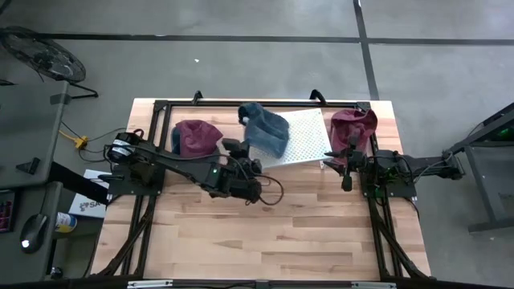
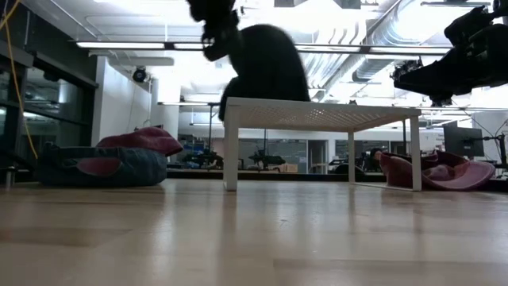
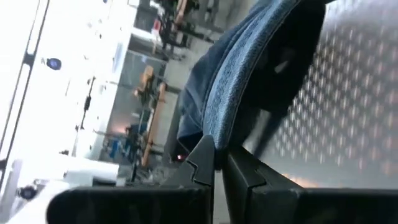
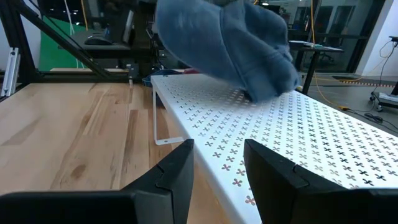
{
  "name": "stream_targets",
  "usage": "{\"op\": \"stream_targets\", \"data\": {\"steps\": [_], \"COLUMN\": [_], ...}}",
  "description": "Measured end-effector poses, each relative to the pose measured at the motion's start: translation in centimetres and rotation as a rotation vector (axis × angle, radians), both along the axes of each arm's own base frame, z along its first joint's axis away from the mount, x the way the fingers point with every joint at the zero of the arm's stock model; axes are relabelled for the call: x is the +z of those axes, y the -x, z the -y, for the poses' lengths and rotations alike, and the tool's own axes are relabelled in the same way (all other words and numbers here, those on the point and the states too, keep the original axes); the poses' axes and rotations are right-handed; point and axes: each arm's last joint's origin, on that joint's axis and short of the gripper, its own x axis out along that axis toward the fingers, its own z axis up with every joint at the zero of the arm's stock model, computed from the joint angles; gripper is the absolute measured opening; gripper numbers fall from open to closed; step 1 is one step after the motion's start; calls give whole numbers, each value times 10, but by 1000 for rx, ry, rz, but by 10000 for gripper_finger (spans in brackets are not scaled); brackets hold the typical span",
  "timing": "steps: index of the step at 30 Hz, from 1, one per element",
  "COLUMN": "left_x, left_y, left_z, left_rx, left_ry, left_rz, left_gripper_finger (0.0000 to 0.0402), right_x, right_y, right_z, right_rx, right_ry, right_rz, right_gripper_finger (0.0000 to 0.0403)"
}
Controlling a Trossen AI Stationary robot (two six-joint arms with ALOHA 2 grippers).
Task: Pick & Place hat
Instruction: Put the bottom blue cap on the shelf
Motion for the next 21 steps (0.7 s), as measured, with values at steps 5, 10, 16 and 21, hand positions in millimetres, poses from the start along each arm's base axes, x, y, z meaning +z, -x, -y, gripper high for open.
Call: {"op": "stream_targets", "data": {"steps": [5,10,16,21], "left_x": [5,-21,-52,-57], "left_y": [-17,-35,-46,-43], "left_z": [-1,-18,-5,14], "left_rx": [44,61,48,1], "left_ry": [-84,-82,-119,-127], "left_rz": [19,-63,-141,-150], "left_gripper_finger": [6,6,5,5], "right_x": [0,0,0,0], "right_y": [0,0,0,0], "right_z": [0,0,0,0], "right_rx": [0,0,0,0], "right_ry": [0,0,0,0], "right_rz": [0,-1,0,-1], "right_gripper_finger": [133,133,133,133]}}
